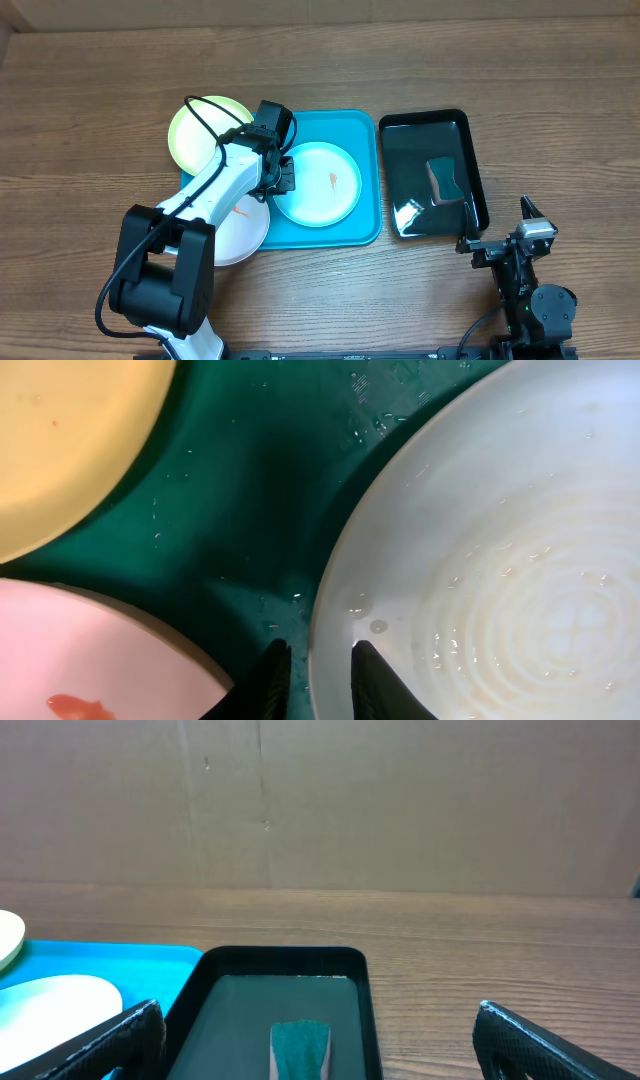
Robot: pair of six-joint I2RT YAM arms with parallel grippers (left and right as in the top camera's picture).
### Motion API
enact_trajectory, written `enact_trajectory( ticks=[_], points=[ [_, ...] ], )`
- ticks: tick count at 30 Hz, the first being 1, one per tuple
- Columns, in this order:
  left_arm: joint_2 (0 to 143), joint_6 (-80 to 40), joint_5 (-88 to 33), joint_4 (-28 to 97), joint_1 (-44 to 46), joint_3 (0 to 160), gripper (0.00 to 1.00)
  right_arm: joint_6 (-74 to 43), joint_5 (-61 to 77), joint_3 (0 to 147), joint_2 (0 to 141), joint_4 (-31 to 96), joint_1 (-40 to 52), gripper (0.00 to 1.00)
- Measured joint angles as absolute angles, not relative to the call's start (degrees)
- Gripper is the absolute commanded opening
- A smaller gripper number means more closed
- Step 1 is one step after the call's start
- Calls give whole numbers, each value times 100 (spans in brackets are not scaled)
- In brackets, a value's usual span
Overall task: Clean dirty plates on tray and stack at the side
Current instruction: 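Grip the light-blue plate rim with the left gripper and hold it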
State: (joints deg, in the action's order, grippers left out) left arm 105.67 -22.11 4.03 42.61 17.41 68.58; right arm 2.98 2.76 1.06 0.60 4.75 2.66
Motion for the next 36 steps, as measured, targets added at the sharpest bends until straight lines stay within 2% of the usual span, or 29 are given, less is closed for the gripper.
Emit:
enact_trajectory(
  ticks=[36],
  points=[
    [10665,-2211,432,4152,1741,6816,24,296,281,106,60,475,266,100]
  ],
)
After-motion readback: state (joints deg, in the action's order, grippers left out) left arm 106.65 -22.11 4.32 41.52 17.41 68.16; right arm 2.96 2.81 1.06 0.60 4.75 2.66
